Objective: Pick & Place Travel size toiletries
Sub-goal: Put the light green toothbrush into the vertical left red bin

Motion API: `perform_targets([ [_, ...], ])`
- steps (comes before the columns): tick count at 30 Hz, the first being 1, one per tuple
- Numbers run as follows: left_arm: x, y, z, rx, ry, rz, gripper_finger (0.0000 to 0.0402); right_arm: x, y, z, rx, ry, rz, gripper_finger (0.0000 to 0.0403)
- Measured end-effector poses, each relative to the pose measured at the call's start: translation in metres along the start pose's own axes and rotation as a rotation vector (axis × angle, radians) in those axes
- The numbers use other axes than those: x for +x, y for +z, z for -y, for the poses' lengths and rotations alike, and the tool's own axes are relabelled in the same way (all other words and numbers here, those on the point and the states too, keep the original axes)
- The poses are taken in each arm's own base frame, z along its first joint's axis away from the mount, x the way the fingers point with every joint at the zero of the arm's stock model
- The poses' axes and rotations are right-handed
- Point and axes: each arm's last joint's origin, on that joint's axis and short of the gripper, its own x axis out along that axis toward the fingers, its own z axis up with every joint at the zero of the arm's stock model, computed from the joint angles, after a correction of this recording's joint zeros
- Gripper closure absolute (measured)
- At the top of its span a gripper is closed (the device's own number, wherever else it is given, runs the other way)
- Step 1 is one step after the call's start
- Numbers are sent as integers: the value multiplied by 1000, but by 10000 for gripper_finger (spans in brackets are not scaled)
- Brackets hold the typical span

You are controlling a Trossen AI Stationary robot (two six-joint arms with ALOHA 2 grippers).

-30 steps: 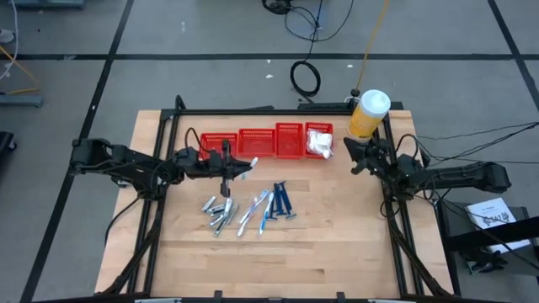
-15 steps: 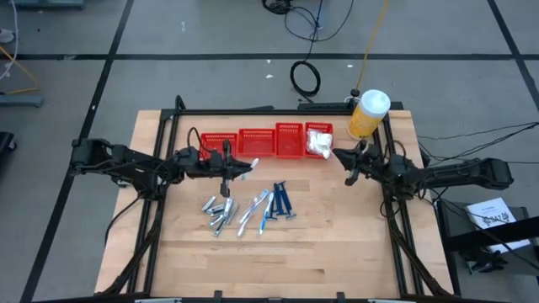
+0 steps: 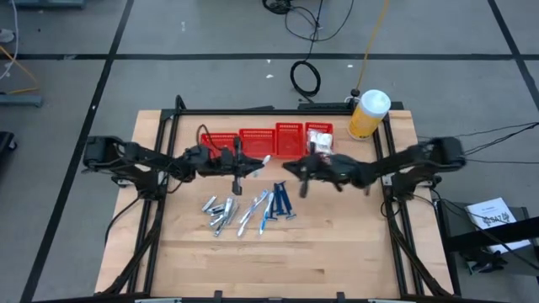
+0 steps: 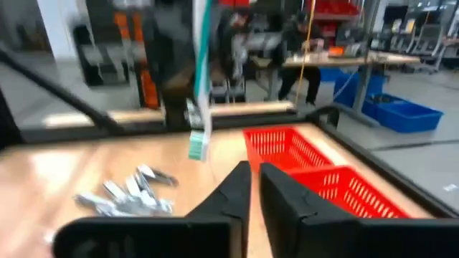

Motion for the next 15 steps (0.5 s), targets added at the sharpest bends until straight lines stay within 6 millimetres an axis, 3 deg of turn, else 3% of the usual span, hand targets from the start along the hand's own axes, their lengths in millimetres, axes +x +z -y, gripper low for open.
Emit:
perform_targets([
  [6,16,-1,-2,-19,-9,-1,397,32,8,-9,29,103,61,298],
  [11,17,-2,-2,-28,-15,-4,397,37,10,-10,21,103,107,248],
  [15,17,-2,-2,-33,-15,-6,399,37,16,-10,28,106,160,238],
])
